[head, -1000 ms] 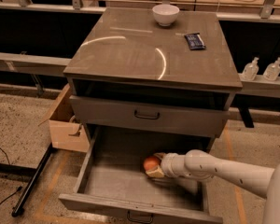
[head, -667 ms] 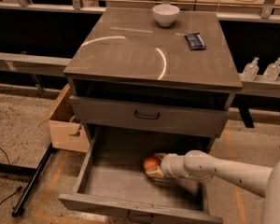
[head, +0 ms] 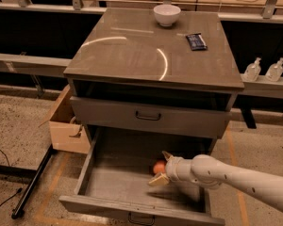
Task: Place orange into middle drawer
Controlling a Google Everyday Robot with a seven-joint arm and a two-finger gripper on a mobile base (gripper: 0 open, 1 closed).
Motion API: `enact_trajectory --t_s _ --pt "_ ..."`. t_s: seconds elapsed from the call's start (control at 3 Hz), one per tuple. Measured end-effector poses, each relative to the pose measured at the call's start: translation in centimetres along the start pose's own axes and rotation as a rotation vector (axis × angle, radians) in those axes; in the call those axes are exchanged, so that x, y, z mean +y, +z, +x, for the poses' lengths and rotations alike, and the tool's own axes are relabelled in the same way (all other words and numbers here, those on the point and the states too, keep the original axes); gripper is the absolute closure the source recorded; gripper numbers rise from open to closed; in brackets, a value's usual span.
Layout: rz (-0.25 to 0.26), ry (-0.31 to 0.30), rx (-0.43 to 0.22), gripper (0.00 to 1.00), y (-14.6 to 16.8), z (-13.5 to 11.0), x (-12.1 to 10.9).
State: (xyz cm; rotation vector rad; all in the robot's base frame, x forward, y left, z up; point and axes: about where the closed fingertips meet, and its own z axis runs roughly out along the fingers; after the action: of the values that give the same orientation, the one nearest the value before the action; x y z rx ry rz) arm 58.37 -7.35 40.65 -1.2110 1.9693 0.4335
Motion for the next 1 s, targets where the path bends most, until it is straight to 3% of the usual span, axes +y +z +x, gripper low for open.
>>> enact_trajectory --t_s 0.67,1.0 --pt "0.150 0.037 0.005 0.65 -9.3 -1.0 -0.2" --pt "0.237 0.053 0.065 0.88 -14.6 -0.2 -0.2"
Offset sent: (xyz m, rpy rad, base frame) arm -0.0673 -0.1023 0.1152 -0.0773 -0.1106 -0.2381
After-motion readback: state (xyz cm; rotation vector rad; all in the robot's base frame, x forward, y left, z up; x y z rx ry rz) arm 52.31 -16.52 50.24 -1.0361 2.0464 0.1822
